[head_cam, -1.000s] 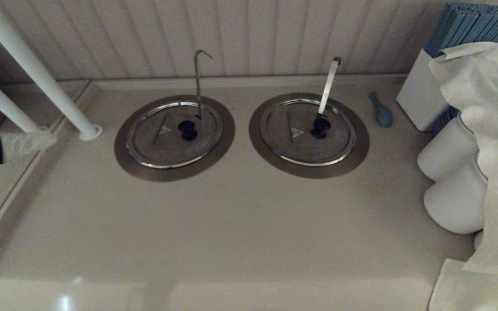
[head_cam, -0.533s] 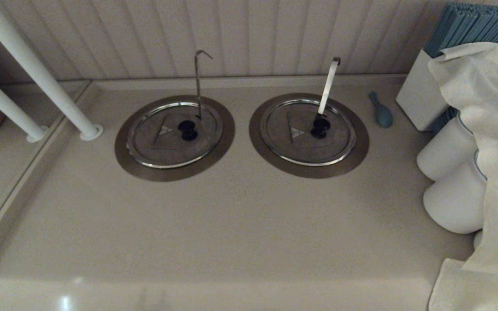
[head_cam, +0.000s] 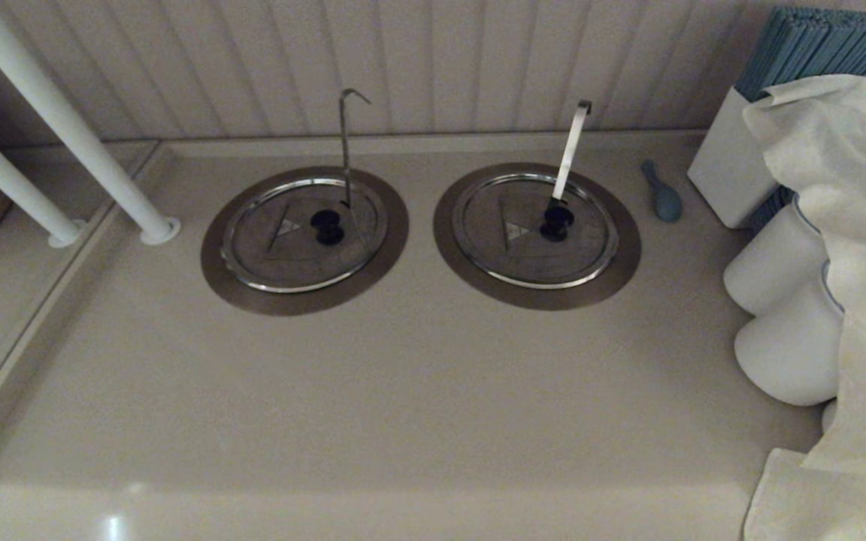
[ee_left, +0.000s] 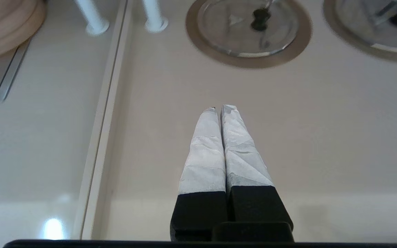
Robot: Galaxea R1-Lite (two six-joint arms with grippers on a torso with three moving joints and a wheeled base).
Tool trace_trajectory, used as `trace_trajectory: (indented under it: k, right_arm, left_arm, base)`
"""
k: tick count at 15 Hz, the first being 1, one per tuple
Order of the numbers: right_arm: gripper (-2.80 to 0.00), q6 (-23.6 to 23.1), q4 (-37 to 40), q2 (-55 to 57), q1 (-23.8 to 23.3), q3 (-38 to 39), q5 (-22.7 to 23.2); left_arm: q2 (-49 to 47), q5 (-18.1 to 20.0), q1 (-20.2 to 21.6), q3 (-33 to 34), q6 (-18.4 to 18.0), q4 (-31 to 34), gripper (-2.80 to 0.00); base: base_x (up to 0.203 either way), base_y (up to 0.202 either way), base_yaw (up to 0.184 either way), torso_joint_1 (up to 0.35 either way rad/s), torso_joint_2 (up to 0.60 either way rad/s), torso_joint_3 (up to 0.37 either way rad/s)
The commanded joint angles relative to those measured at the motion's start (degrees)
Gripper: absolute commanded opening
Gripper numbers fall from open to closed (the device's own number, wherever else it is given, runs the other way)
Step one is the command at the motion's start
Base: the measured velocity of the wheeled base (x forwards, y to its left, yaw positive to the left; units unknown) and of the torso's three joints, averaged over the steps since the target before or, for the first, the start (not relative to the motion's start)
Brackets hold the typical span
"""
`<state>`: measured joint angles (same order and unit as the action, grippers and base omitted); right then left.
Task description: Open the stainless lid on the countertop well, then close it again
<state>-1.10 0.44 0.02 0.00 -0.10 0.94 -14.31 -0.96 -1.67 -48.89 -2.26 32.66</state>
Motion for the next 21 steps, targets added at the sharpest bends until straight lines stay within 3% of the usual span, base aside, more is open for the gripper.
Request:
trace_trajectory:
  k: [1,4,6,7,10,12,14,15,21]
  right_arm:
    - [-2.8,-0.04,0.0,-0.02,0.0,0.01,0.03]
    - [-2.8,-0.04,0.0,-0.02,0.0,0.01,0.03]
    - [-2.8,-0.04,0.0,-0.02,0.07,0.01,0.03]
    - [-2.8,-0.04,0.0,-0.02,0.07,0.01,0.03]
    - [-2.8,-0.21,0.0,-0.02,0.0,0.01,0.03]
    - [-2.8,-0.04,0.0,-0.02,0.0,0.01,0.03]
    - [-2.8,-0.52,0.01,-0.02,0.0,0.1,0.05]
    - [-2.8,-0.74,0.08,-0.02,0.0,0.02,0.19]
    - [-2.8,-0.65,0.0,-0.02,0.01,0.01,0.12]
  left_arm:
    - [4.96,0.05,0.82,3.02,-0.16,0.2,-2.8]
    - [12.03,0.83,1.18,9.43,-2.42,0.14,-2.8]
    - [13.43,-0.17,1.31,19.08,-3.09,-1.68,-2.8]
    - [13.74,-0.64,1.35,23.88,-3.32,-5.19,-2.8]
    - [14.07,-0.65,1.37,41.91,-3.91,-24.29,-2.8]
    - [14.16,0.55,1.38,49.19,-3.6,-30.57,-2.8]
    - [14.22,3.97,1.4,48.92,-7.85,-32.15,-2.8]
    - [14.19,4.08,1.4,48.96,-7.87,-32.22,-2.8]
    - [14.22,2.69,1.4,48.89,-3.4,-32.25,-2.8]
  base:
    - [0.0,0.0,0.0,0.0,0.0,0.0]
    - [0.0,0.0,0.0,0.0,0.0,0.0]
    - [0.0,0.0,0.0,0.0,0.0,0.0]
    - [0.0,0.0,0.0,0.0,0.0,0.0]
    - [0.0,0.0,0.0,0.0,0.0,0.0]
    - [0.0,0.0,0.0,0.0,0.0,0.0]
    - [0.0,0.0,0.0,0.0,0.0,0.0]
    - [0.0,0.0,0.0,0.0,0.0,0.0]
    - [0.0,0.0,0.0,0.0,0.0,0.0]
